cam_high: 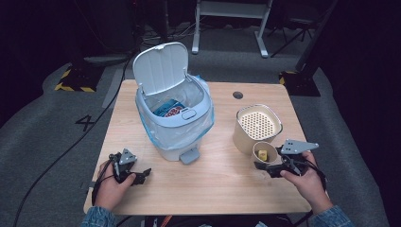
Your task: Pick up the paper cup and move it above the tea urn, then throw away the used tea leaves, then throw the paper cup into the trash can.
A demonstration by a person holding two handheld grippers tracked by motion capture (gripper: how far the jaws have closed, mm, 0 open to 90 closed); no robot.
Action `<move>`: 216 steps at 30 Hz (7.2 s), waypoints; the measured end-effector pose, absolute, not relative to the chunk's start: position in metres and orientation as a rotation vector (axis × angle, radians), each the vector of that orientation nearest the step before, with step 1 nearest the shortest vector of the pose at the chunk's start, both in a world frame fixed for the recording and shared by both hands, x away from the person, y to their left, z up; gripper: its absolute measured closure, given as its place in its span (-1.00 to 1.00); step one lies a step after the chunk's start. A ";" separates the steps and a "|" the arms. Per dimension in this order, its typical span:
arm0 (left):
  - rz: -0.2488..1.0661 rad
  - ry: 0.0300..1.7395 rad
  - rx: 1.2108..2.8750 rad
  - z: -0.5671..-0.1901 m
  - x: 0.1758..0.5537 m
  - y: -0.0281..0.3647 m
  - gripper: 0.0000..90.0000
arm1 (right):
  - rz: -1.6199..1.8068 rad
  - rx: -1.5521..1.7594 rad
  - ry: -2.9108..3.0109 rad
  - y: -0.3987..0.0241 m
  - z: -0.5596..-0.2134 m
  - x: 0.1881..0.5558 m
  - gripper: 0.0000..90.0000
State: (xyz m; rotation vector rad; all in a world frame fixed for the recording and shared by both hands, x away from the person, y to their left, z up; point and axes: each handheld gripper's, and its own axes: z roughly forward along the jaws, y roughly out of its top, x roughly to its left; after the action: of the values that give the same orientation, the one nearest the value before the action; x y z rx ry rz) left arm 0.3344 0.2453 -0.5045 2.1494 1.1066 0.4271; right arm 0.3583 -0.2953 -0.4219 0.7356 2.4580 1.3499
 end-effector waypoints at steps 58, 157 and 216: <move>0.431 1.107 2.149 -0.505 0.333 0.245 -0.62 | 1.177 0.610 2.257 -0.346 -0.315 0.467 -0.31; 0.421 1.096 2.158 -0.505 0.334 0.247 -0.63 | 0.590 0.092 2.085 -0.286 -0.312 0.439 -0.33; 0.383 1.003 2.194 -0.505 0.337 0.253 -0.63 | 1.360 0.525 2.424 -0.277 -0.263 0.407 -0.34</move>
State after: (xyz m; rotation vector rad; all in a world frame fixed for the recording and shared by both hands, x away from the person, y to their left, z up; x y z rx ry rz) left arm 0.3370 0.2534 -0.5045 2.1936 1.0032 0.3829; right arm 0.4068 -0.2770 -0.2632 0.5246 2.4240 1.3603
